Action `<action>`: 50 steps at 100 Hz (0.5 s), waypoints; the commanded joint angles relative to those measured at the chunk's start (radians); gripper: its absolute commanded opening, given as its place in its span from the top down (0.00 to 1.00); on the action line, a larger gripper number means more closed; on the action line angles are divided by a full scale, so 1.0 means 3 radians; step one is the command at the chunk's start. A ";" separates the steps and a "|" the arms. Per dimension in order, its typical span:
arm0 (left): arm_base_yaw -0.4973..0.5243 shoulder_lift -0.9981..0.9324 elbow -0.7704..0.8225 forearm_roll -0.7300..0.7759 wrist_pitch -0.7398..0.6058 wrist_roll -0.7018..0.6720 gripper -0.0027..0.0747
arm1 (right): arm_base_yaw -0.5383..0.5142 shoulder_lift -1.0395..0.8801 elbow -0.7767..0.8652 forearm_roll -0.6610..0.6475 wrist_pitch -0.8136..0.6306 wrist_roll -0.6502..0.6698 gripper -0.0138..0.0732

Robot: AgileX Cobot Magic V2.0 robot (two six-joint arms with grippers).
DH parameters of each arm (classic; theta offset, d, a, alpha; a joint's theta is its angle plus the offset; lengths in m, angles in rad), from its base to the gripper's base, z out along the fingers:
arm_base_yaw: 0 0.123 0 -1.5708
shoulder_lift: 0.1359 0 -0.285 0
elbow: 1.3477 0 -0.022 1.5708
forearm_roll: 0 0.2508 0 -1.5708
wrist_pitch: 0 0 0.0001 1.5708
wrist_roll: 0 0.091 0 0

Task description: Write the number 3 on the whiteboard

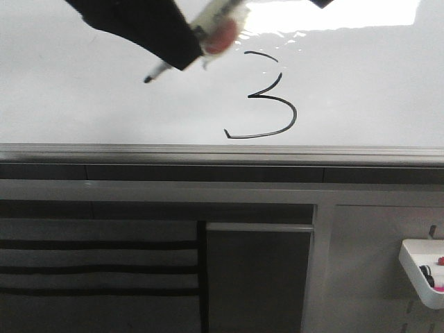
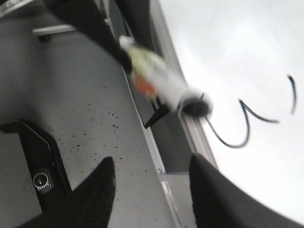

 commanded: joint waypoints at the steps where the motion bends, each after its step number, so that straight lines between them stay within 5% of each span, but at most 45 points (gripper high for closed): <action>1: 0.0321 -0.0092 -0.0073 0.0017 -0.0485 -0.0540 0.99 | -0.0234 -0.0168 -0.0121 0.0002 -0.0057 0.0314 0.46; 19: 0.0900 -0.0032 0.0164 -0.0024 -0.0911 -0.1346 0.99 | -0.0471 -0.0207 -0.0121 0.0002 -0.0006 0.0386 0.46; 50: 0.1037 0.0266 0.0225 -0.0109 -0.1014 -0.1358 0.99 | -0.0471 -0.0207 -0.0121 0.0002 -0.0019 0.0386 0.46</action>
